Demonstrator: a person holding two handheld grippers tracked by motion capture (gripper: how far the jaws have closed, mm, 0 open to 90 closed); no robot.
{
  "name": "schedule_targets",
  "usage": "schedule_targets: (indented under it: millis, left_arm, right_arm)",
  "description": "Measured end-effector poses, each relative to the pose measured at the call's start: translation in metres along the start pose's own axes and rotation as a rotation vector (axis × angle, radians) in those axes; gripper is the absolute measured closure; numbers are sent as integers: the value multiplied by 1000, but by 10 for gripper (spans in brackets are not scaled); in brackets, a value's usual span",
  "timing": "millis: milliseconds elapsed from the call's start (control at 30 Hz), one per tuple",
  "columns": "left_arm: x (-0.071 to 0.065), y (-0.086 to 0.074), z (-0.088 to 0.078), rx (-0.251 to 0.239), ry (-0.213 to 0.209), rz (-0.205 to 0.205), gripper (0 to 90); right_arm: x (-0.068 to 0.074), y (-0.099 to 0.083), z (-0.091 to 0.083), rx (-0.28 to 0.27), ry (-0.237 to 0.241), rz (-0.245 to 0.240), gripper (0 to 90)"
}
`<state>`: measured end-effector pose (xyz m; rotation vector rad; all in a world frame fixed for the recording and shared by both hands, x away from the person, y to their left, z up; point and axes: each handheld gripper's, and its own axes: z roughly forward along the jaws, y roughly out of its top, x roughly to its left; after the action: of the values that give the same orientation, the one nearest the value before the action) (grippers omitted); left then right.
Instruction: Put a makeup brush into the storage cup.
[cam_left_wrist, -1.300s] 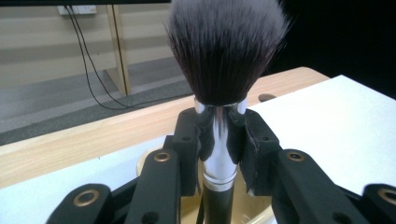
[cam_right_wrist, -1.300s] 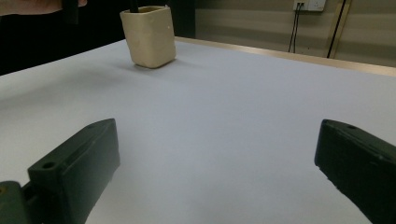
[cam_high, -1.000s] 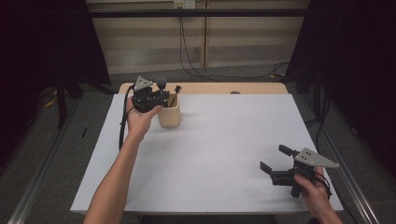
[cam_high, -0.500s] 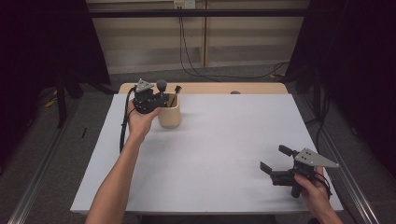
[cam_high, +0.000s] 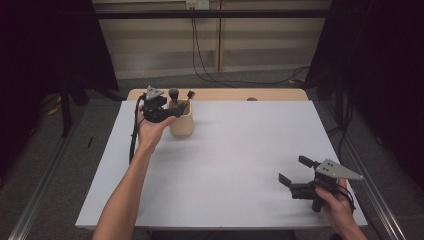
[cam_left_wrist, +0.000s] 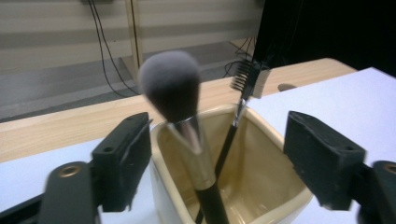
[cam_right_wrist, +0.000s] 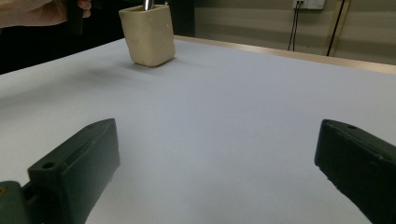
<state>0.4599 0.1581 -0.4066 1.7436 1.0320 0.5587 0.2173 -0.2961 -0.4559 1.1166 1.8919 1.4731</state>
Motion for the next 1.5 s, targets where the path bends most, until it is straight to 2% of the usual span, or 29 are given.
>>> schedule_targets:
  millis: [100, 167, 333, 400, 600, 667, 767, 1000, 1100, 1333, 1500]
  left_arm:
    - [0, 0, -1, -9, 16, -12, 126]
    - [1, 1, -2, -16, 10, -9, 108]
    - [4, 1, -4, -27, 2, -34, 41]
    - [5, 1, -5, -29, 0, -19, 37]
    - [8, 4, -9, -43, 10, -15, 31]
    - [8, 5, -12, -53, 1, -13, 30]
    - [6, 5, -17, -53, 3, 11, 32]
    - [0, 3, -31, -65, -12, 20, 32]
    - [-2, 3, -38, -80, -25, 12, 34]
    - [-7, 0, -54, -93, -38, 27, 32]
    - [-8, -8, -65, -105, -58, 10, 33]
  right_arm:
    - [0, 0, 0, -2, -1, -1, 0]
    - [0, 0, 0, -2, -2, 0, 0]
    - [-2, -1, 0, -3, -6, 6, 0]
    - [-3, -1, 0, -3, -9, 10, 0]
    - [-5, -2, -1, -3, -15, 20, 0]
    - [-6, -2, -1, -2, -18, 21, 0]
    - [-5, -2, -1, -3, -21, 23, 0]
    - [-4, -3, -4, -4, -25, 17, 0]
    - [-4, -3, -3, -2, -21, 18, 0]
    - [-3, -1, -4, -8, -26, 21, 0]
    - [-2, -1, -4, -8, -27, 20, 0]
